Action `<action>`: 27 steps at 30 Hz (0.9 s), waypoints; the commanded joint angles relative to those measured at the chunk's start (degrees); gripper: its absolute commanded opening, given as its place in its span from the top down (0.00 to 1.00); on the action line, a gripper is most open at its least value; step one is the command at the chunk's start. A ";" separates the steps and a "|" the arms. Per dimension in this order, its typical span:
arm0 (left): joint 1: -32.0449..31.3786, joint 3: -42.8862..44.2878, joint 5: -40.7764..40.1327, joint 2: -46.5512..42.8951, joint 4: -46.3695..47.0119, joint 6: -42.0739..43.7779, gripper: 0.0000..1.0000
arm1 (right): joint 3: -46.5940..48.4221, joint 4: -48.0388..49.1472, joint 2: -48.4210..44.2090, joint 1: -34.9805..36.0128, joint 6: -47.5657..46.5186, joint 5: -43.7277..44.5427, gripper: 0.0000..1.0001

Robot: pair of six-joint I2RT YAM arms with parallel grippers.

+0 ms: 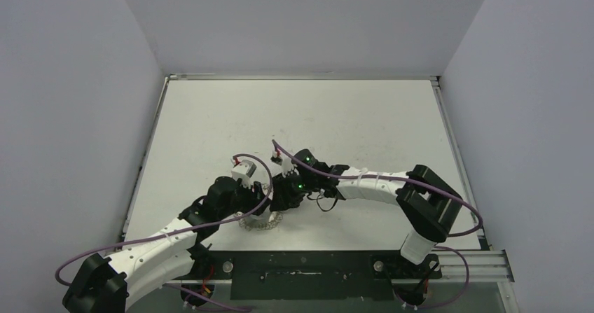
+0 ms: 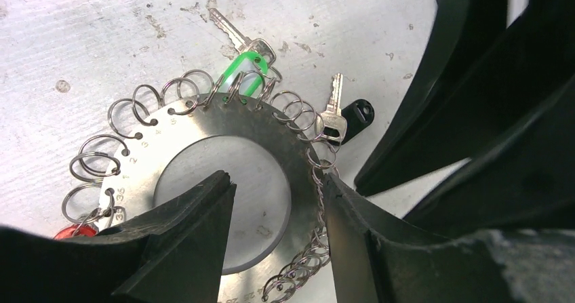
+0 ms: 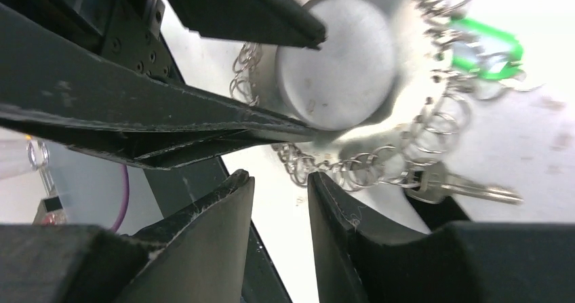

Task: Put the keys on the keyring

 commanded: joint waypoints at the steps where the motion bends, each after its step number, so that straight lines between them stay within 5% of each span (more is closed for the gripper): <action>1: -0.07 2.22 -0.31 -0.80 0.96 2.14 0.51 | -0.04 -3.86 -4.38 -3.41 -3.95 4.37 0.64; 14: -0.68 3.84 7.95 -1.36 3.41 19.62 0.50 | 0.71 -18.21 1.47 -3.46 -9.62 12.53 0.80; 19: -1.55 1.57 12.67 -3.74 10.07 31.38 0.50 | 2.32 -20.26 3.90 -4.53 -11.32 17.38 0.81; 27: -3.85 3.74 14.74 -1.75 8.01 38.99 0.50 | 8.12 -20.82 8.05 -7.31 -13.42 22.22 0.81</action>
